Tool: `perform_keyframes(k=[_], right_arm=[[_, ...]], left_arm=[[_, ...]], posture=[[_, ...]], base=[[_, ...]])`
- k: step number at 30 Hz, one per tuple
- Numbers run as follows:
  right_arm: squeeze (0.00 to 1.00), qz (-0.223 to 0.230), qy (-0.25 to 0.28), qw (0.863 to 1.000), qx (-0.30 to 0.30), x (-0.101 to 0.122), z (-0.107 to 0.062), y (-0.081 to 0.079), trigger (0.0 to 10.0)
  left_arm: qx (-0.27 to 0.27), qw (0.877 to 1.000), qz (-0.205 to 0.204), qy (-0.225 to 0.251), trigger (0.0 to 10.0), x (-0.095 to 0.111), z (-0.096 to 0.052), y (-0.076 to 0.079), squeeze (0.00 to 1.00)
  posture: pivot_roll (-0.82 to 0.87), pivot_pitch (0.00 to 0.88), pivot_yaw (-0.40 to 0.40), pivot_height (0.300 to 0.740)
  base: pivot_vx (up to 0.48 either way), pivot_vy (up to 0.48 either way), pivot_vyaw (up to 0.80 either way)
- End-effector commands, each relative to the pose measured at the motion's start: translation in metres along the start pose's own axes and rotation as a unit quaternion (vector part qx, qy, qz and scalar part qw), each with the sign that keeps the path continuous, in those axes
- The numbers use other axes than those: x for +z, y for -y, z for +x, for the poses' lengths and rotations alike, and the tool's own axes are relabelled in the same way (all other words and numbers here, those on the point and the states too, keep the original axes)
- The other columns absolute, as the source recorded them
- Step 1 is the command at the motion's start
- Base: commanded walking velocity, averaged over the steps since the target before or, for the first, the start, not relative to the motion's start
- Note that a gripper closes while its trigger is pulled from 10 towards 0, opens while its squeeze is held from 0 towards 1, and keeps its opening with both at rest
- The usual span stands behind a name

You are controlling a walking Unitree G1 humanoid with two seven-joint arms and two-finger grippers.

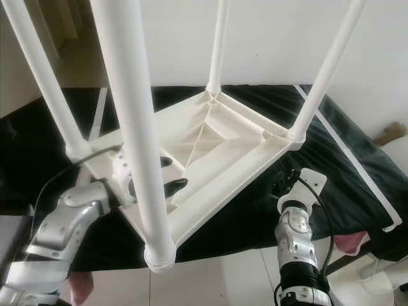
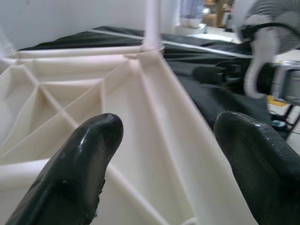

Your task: Building children table

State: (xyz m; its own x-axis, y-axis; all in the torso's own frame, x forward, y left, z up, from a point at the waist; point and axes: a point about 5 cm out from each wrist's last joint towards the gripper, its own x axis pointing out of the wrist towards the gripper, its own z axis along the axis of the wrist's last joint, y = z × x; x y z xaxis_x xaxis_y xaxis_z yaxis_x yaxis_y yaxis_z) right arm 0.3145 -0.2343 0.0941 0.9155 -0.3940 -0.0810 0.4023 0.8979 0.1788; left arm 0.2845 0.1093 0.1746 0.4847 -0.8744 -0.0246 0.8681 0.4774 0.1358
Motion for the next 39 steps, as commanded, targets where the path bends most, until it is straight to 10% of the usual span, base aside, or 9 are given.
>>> perform_keyframes(k=[1,27,39], right_arm=[[0.00,0.007,-0.019,1.000,0.005,-0.004,0.004,0.001,10.0],[0.00,-0.076,-0.059,0.967,0.235,0.016,0.040,-0.049,10.0],[0.00,-0.090,-0.031,0.974,0.203,0.022,0.044,-0.042,10.0]], left_arm=[[-0.042,0.999,-0.006,0.005,10.0,0.001,0.000,0.010,0.00],[-0.008,0.995,-0.076,0.072,10.0,0.026,0.027,0.055,0.00],[0.008,0.997,-0.054,0.055,10.0,0.024,0.030,0.051,0.00]], posture=[[0.10,0.000,-0.046,0.740],[0.15,0.000,-0.080,0.740],[0.16,0.000,-0.079,0.740]], base=[[0.000,0.000,0.00],[0.000,0.000,0.00],[0.000,0.000,0.00]])
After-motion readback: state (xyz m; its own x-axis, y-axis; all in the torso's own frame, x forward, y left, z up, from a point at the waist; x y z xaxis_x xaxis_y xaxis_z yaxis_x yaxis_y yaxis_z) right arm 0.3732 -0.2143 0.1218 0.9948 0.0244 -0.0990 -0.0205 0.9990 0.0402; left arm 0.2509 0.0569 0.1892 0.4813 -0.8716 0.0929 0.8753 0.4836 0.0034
